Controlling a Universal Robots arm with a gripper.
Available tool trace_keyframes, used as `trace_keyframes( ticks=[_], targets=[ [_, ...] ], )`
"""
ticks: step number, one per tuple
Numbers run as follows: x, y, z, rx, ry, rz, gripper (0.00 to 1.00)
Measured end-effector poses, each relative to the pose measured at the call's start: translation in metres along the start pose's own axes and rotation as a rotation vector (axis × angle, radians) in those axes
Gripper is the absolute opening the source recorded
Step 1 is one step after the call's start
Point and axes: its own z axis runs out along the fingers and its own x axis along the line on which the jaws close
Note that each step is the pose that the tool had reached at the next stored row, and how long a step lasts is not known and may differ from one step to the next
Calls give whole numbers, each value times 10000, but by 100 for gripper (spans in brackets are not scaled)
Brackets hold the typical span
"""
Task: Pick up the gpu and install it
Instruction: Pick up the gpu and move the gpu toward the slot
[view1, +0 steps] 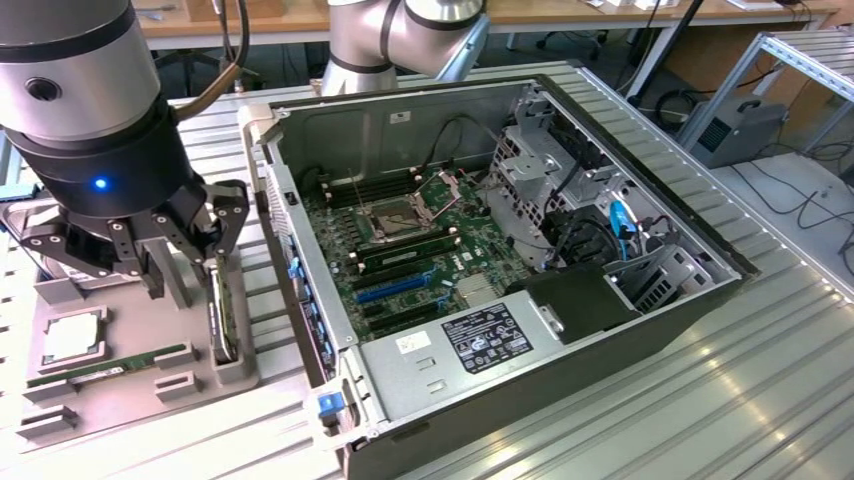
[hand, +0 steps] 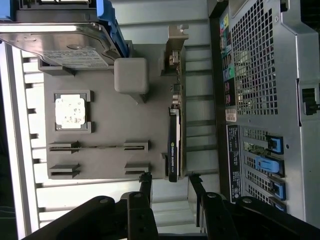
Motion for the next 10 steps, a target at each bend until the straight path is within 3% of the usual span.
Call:
trace_keyframes(
  ticks=[10],
  targets=[
    [1, -1, 20, 0, 0, 0, 42]
  ],
)
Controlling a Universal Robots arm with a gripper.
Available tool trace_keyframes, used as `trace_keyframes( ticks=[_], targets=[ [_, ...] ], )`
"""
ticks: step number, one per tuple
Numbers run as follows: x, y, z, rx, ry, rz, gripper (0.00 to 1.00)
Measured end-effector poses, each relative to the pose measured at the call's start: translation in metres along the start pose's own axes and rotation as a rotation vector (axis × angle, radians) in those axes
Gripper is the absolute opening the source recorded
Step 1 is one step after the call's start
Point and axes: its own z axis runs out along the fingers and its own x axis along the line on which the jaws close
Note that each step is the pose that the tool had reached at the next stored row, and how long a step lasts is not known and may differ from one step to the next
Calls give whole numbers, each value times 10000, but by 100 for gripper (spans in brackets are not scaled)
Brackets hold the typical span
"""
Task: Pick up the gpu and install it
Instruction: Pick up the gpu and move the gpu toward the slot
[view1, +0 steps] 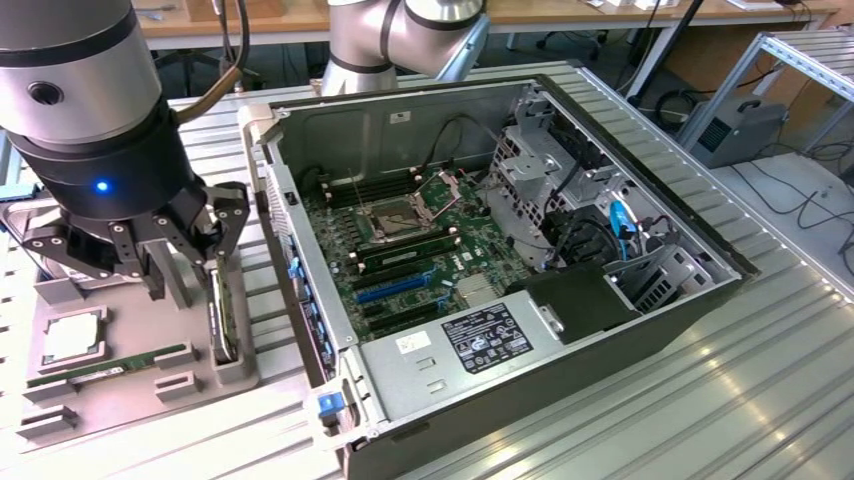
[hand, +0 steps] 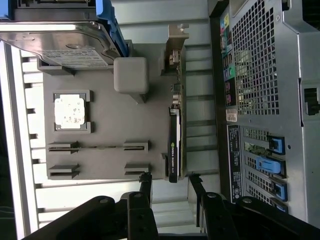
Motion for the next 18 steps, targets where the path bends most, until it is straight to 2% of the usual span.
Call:
trace_keyframes(
  ticks=[18],
  targets=[
    [1, -2, 61, 0, 0, 0, 42]
  ],
)
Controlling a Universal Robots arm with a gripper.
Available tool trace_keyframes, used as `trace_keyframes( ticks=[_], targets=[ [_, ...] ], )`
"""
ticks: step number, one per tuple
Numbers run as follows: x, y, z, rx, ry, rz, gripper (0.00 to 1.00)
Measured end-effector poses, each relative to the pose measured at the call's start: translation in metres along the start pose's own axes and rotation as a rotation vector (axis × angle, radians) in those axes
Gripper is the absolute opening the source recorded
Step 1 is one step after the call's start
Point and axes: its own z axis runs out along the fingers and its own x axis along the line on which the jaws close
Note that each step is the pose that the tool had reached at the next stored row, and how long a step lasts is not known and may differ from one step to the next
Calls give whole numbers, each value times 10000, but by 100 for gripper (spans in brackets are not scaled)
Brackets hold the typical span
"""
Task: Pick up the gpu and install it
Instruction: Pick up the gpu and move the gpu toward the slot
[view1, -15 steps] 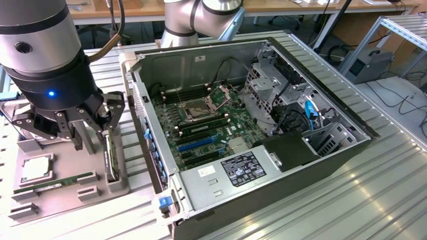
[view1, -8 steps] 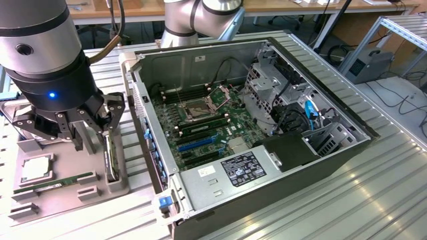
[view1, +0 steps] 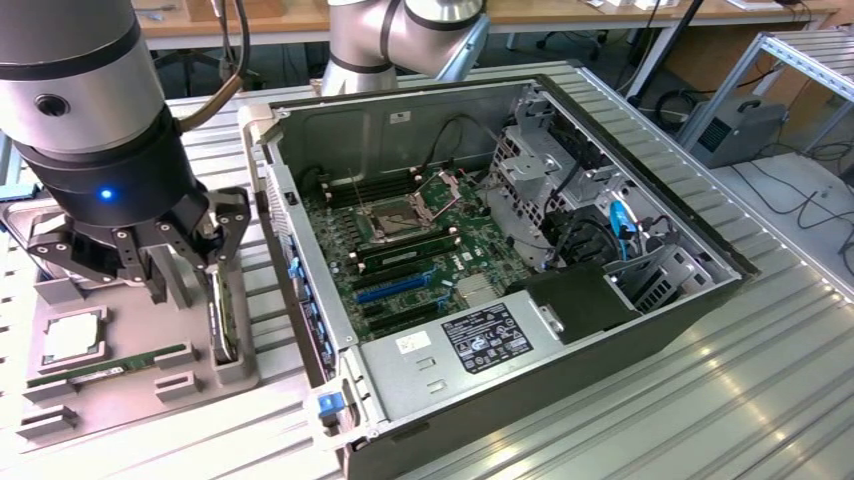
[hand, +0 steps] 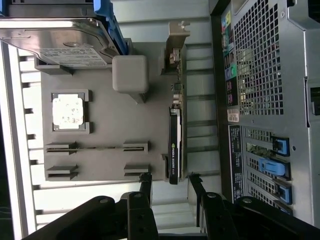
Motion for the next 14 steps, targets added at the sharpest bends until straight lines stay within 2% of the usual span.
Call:
trace_keyframes(
  ticks=[14],
  targets=[
    [1, -1, 49, 0, 0, 0, 42]
  ],
)
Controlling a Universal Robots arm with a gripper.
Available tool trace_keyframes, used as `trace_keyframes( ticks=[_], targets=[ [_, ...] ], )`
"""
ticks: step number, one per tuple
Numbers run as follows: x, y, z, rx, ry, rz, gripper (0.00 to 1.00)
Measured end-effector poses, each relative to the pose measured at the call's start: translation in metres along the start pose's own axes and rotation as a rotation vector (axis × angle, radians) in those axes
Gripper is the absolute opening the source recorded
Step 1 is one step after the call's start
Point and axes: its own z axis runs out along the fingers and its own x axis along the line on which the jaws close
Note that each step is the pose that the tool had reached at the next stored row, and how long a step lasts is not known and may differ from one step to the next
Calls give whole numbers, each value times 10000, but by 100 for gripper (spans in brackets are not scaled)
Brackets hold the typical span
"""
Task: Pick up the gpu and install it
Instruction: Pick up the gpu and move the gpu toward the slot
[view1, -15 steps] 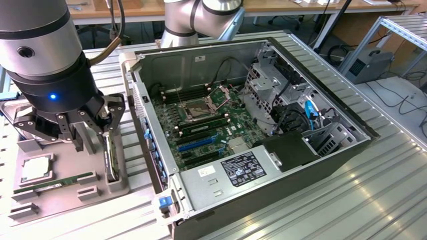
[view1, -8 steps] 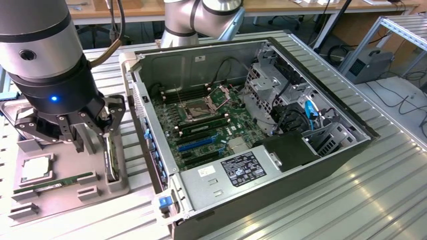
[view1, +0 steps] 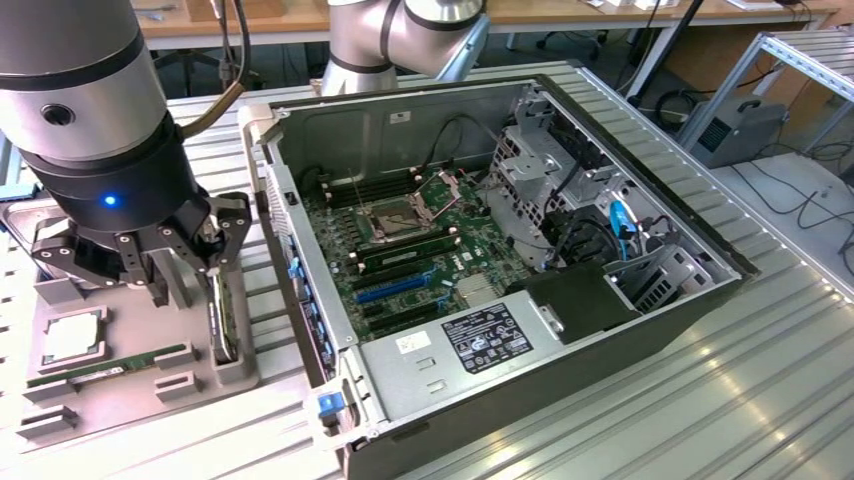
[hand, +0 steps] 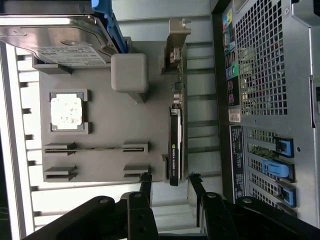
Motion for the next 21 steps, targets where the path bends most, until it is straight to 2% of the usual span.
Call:
trace_keyframes(
  ticks=[21],
  targets=[
    [2, -2, 83, 0, 0, 0, 42]
  ],
)
